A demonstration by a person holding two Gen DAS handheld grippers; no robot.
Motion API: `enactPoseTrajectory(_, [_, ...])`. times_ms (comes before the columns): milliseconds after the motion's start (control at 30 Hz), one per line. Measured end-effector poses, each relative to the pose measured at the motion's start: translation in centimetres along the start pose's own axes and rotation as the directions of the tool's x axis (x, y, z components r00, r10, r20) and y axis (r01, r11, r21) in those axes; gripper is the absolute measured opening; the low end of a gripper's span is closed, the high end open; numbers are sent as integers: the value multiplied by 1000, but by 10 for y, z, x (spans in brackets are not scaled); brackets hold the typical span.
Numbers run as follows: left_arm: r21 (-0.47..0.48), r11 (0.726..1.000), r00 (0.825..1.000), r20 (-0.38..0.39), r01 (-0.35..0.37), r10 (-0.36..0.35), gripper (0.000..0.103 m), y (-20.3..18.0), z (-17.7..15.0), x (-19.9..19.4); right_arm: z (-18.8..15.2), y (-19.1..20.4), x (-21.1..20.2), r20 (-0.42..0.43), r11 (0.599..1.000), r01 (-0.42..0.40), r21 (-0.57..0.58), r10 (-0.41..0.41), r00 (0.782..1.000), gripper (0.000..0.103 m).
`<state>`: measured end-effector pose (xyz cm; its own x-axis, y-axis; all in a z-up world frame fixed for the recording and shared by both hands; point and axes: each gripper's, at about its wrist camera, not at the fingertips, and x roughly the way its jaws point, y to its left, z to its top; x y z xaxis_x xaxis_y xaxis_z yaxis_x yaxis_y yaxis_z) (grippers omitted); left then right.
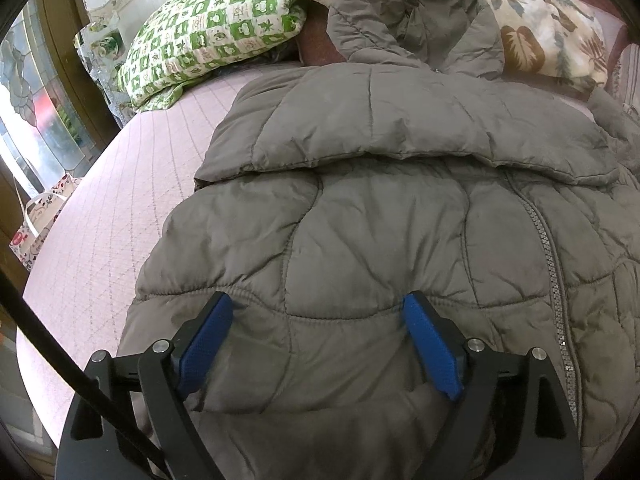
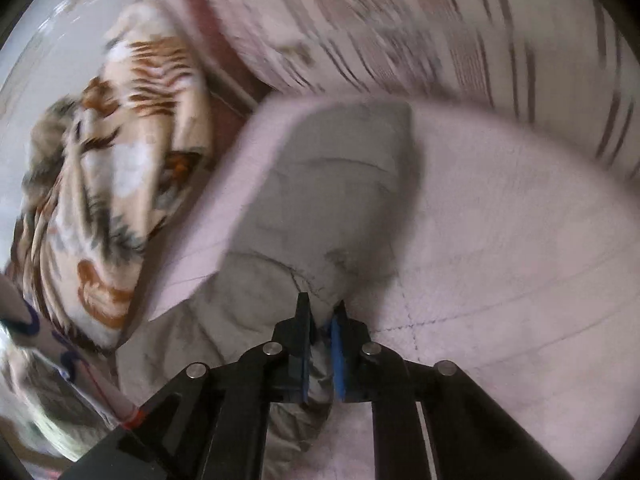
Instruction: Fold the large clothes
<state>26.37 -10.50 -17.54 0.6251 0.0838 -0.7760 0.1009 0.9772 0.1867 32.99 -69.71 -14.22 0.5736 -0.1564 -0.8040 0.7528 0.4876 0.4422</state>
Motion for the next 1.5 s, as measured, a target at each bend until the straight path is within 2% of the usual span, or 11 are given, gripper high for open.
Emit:
enactPoseTrajectory(167, [-15, 999, 999, -7, 38, -38, 85, 4, 3, -6, -4, 54, -68, 77, 991, -16, -136, 27, 997, 8])
enactPoseTrajectory(333, [-108, 989, 993, 70, 97, -90, 85, 40, 18, -35, -44, 139, -133, 105, 937, -65, -344, 107, 989, 8])
enactPoseTrajectory(500, [-232, 973, 993, 117, 12, 16, 85, 109, 39, -45, -129, 233, -163, -9, 811, -196, -551, 230, 973, 8])
enactPoseTrajectory(600, [-362, 931, 992, 97, -40, 81, 85, 164, 47, -39, -199, 274, -153, -124, 719, -270, -640, 250, 960, 8])
enactPoseTrajectory(800, [-503, 857, 976, 108, -112, 191, 85, 228, 45, -49, -344, 300, -86, -344, 595, -348, -724, 126, 930, 11])
enactPoseTrajectory(933, [-528, 846, 988, 75, -77, 137, 85, 249, 39, -43, -397, 282, -51, -352, 583, -294, -758, 15, 936, 32])
enactPoseTrajectory(1067, [-538, 839, 986, 84, -79, 146, 85, 256, 40, -48, -406, 261, -70, -323, 553, -277, -786, 16, 946, 48])
enactPoseTrajectory(1133, [-551, 832, 987, 84, -71, 140, 85, 260, 39, -48, -400, 254, -88, -309, 546, -283, -789, 46, 950, 55])
enactPoseTrajectory(1267, [-565, 823, 989, 75, -60, 124, 85, 263, 37, -47, -367, 235, -124, -262, 597, -274, -754, 110, 959, 60])
enactPoseTrajectory(1433, [-572, 819, 994, 56, -43, 91, 85, 265, 36, -41, -308, 212, -123, -78, 736, -107, -668, 73, 994, 59])
enactPoseTrajectory(1500, [-579, 814, 994, 48, -49, 94, 85, 267, 34, -39, -282, 202, -99, -19, 807, -12, -590, 1, 1000, 40])
